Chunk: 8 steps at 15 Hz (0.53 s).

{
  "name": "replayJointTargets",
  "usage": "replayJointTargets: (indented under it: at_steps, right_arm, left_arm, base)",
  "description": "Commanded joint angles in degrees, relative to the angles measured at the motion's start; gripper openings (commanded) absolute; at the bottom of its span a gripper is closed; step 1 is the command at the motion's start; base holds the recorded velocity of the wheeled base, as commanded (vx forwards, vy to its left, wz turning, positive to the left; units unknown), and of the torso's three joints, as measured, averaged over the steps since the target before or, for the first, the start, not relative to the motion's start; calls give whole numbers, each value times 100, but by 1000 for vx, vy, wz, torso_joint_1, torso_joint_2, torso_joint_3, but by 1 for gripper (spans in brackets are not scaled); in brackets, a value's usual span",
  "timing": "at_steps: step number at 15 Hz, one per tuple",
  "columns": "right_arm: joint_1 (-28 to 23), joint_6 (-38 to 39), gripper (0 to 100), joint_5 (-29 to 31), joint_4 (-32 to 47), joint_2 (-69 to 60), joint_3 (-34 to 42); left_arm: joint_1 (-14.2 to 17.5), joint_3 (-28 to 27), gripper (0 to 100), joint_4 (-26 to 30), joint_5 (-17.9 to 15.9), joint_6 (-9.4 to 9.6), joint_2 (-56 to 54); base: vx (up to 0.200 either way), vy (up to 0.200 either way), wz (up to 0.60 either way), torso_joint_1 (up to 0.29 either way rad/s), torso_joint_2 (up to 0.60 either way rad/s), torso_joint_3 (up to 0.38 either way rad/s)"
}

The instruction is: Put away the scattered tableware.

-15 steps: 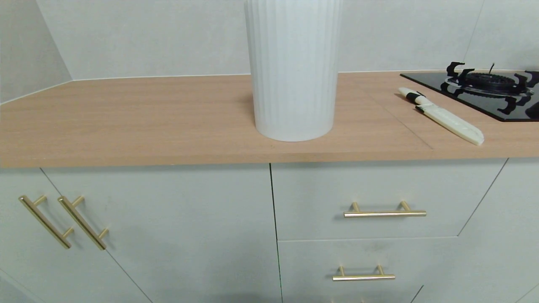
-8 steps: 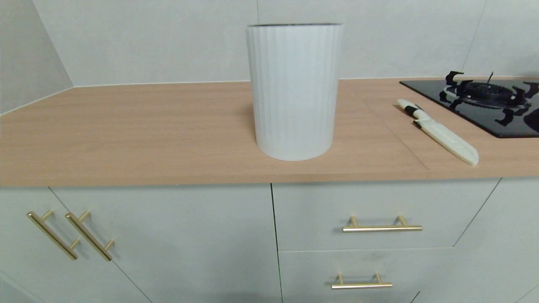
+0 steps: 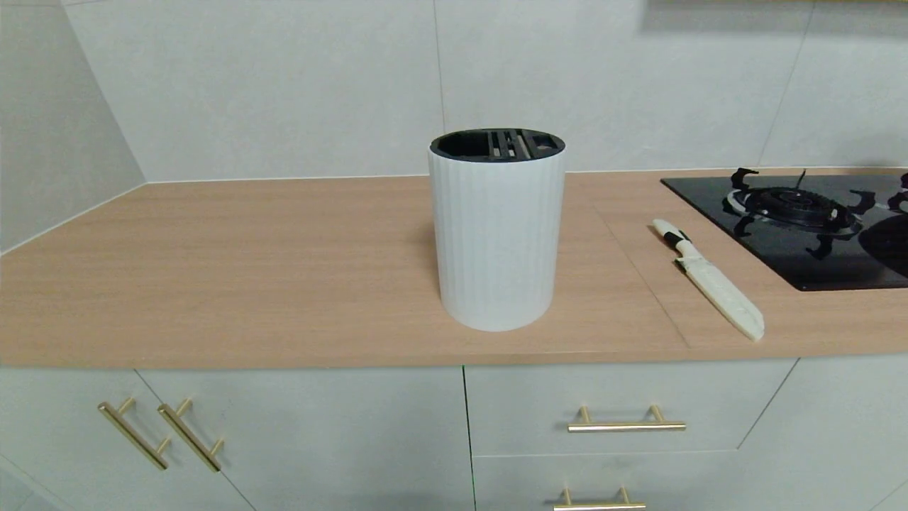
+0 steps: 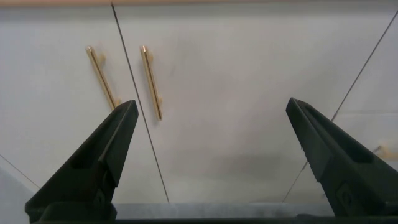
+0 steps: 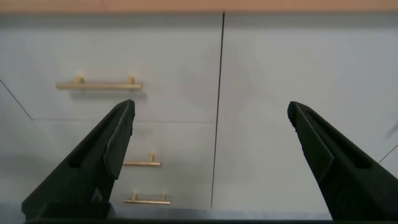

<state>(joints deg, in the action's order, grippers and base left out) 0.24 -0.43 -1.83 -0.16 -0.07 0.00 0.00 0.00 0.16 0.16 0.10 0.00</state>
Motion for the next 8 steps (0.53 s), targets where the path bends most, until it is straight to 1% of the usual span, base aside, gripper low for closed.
replayJointTargets:
  at_steps: [1,8]
  right_arm:
    - [11,-1,100,-2,-2,7,0]
    - [2,-1,100,-2,-2,7,0]
  left_arm:
    - [0,0,100,2,2,-1,0]
    - [0,0,100,2,2,-1,0]
  base:
    - [0,0,0,188,-481,-290]
    - [0,0,0,207,-496,-285]
